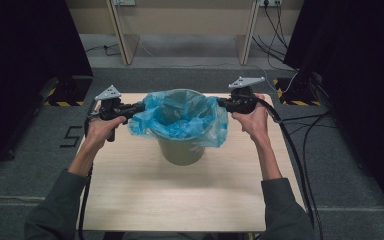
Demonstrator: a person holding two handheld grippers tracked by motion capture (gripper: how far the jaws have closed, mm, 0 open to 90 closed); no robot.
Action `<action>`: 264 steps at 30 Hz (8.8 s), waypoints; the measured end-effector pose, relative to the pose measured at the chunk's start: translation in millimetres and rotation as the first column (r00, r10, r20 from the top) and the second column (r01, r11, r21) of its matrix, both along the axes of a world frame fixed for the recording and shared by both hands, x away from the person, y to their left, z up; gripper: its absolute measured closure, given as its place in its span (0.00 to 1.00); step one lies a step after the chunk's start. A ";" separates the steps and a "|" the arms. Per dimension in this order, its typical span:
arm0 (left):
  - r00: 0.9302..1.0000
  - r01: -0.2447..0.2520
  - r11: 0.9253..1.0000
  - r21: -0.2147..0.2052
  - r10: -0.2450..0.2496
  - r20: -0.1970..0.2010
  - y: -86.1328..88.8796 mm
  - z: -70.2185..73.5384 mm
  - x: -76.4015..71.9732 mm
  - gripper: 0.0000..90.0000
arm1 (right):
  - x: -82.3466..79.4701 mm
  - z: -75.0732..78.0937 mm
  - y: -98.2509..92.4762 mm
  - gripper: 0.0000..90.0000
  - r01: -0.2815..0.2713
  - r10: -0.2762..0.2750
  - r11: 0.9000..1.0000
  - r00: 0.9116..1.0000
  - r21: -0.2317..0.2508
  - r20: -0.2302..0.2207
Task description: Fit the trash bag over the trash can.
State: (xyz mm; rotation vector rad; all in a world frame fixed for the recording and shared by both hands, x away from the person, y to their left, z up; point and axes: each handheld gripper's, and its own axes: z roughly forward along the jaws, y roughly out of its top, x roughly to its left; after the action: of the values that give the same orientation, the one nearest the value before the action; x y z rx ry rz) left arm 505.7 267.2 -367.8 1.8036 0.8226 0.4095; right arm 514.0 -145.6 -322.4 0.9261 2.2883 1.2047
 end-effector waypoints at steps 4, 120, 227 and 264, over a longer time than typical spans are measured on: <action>0.999 -0.005 1.000 -0.010 0.005 -0.039 -2.3 -13.6 11.3 0.95 | 21.6 -19.3 -1.6 1.00 0.028 -0.030 0.998 0.999 -0.060 -0.039; 0.995 -0.072 0.996 0.060 0.075 -0.063 8.2 -3.8 37.7 1.00 | -49.1 -22.1 5.5 0.66 0.047 -0.020 0.976 0.992 0.214 -0.125; 0.941 0.305 0.947 0.096 -0.315 0.120 -54.6 -45.7 -130.0 0.99 | -74.1 -13.0 16.3 1.00 0.035 -0.035 0.999 0.999 0.003 0.041; 0.979 0.136 0.990 -0.017 -0.132 0.156 -28.7 8.6 -103.1 0.39 | -100.5 -17.4 30.8 0.38 0.106 -0.106 0.983 0.994 0.147 -0.009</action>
State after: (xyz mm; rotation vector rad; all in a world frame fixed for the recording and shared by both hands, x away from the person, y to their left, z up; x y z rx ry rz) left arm 402.7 238.4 -359.2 1.7652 0.5921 0.4419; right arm 413.5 -114.7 -339.8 1.0870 2.1441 1.3407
